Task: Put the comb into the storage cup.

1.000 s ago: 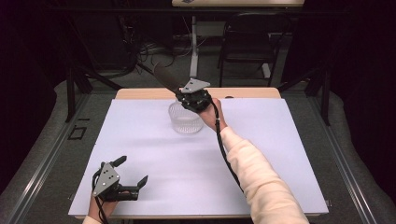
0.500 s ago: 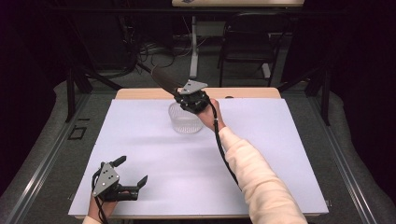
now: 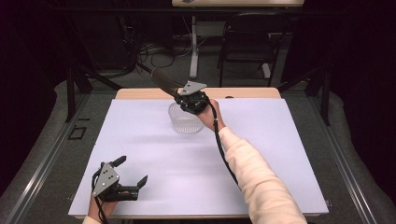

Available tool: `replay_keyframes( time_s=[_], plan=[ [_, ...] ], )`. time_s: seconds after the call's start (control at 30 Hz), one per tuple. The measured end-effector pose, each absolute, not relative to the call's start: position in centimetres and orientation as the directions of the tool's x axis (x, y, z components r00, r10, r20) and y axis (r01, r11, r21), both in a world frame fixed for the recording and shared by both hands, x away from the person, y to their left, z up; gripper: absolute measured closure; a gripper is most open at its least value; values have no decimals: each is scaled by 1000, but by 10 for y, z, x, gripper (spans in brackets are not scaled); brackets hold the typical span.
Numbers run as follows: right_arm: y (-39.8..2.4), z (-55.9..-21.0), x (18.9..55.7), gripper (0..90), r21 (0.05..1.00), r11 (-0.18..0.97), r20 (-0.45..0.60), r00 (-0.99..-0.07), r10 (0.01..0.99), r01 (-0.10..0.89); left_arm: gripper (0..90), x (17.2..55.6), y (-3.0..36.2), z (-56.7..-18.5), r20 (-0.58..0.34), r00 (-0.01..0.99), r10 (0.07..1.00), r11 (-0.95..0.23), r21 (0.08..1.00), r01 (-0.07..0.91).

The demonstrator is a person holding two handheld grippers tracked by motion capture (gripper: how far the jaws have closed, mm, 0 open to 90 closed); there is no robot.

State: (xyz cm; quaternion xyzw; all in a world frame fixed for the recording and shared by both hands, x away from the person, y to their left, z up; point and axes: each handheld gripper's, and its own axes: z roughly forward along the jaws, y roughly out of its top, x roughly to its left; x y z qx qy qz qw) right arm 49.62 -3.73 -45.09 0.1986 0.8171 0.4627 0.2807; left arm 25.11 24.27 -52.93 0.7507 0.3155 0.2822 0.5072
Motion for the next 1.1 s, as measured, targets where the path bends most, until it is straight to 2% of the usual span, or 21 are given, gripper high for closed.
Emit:
replay_keyframes(
  time_s=[1.1],
  plan=[
    [-41, -471, 501, 725, 831, 549, -282, -782, 557, 92, 1, 251, 242, -529, 107, 642, 759, -289, 939, 186]
  ],
)
